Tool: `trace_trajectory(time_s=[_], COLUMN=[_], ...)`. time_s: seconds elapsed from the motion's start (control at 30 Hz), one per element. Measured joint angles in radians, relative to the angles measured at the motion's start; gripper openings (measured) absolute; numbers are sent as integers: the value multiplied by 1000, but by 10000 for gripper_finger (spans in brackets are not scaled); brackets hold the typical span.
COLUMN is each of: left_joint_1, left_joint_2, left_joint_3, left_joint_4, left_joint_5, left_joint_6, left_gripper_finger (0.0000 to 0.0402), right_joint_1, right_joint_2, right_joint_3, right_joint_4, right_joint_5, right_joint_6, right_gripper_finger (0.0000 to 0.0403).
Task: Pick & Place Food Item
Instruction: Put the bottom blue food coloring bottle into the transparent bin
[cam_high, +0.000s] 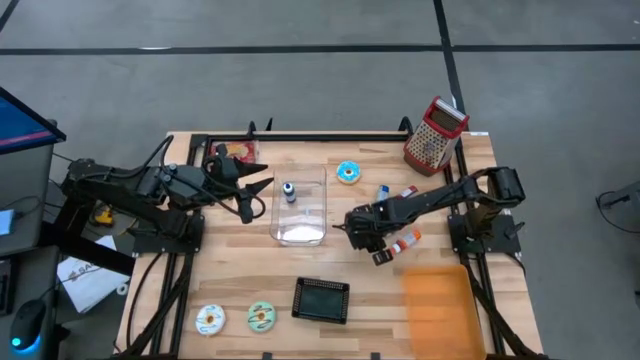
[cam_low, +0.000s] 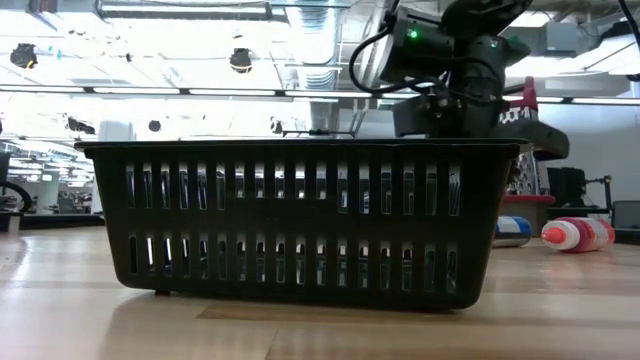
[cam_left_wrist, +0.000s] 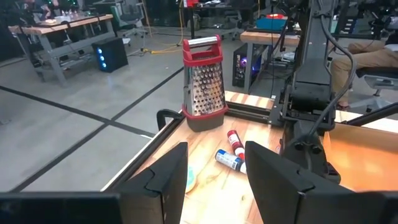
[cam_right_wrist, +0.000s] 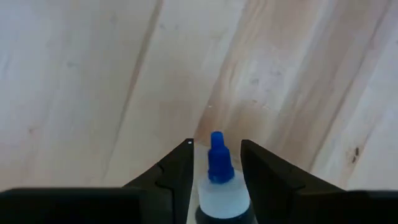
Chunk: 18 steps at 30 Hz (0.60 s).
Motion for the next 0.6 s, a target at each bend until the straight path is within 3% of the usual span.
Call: trace_trajectory(time_s=[0.33, 0.6], left_joint_1=[0, 0], left_joint_2=[0, 0], left_joint_3=[0, 0], left_joint_4=[0, 0], left_joint_5=[-2, -4], left_joint_6=[-6, -10], left_gripper_finger=[154, 154], right_joint_1=[1, 2], right_joint_2=[0, -3], right_joint_3=[-64, -77], right_joint_4=[46, 67], right_joint_5=[-1, -1], right_joint_6=[23, 79], right_gripper_finger=[120, 60])
